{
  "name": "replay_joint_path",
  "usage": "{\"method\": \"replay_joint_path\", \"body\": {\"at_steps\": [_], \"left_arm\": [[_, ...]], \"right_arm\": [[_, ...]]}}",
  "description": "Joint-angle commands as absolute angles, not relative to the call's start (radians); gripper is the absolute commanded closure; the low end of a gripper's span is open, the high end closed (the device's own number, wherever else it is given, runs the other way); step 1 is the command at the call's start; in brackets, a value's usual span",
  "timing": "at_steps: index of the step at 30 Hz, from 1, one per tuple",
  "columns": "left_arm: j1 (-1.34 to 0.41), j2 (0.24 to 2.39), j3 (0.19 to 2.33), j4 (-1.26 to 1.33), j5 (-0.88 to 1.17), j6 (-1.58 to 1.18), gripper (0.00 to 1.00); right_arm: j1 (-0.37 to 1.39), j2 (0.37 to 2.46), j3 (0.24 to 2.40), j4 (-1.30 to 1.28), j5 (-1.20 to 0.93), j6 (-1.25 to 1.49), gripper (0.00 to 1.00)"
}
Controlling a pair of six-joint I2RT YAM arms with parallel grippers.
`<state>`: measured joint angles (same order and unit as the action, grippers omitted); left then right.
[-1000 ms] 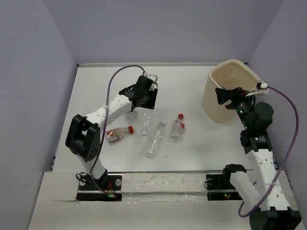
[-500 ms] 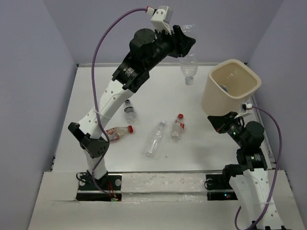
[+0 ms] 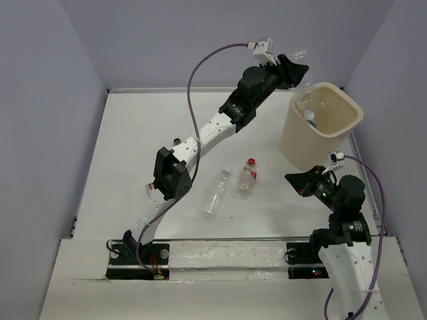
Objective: Put the plastic bottles in the bin
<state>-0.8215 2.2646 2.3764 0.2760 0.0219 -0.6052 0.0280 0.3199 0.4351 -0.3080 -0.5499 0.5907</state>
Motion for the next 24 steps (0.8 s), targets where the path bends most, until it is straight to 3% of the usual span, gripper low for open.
{"method": "replay_joint_path", "body": {"at_steps": [1,6,9,10,11,14,21,24], "left_arm": [[-0.891,2.305,2.546,0.573,-0.049,-0.676,0.65],[-0.923,2.371,2.557,0.643,-0.123,-0.623,0.65],[-0.925,2.395,2.528,0.637,-0.123,-0.577,0.45],[-0.925,2.396,2.517,0.631,-0.123,-0.569,0.27],[-0.923,2.398,2.510,0.629,-0.123,-0.558,0.19],[-0.923,2.401,2.516,0.601,-0.115,-0.511,0.01],[-0.922,2.294,2.473,0.511,-0.040,-0.381,0.01],[-0.922,2.194,2.370,0.401,-0.031,-0.269,0.01]], "right_arm": [[0.037,0.302,0.416,-0.337,-0.588,0.565,0.92],[0.037,0.291,0.429,-0.357,-0.595,0.551,0.93],[0.037,0.287,0.442,-0.364,-0.591,0.542,0.93],[0.037,0.290,0.449,-0.362,-0.586,0.538,0.92],[0.037,0.293,0.452,-0.359,-0.583,0.535,0.92],[0.037,0.308,0.483,-0.353,-0.574,0.522,0.92],[0.037,0.334,0.523,-0.330,-0.577,0.512,0.92],[0.037,0.350,0.514,-0.301,-0.589,0.523,0.82]]}}
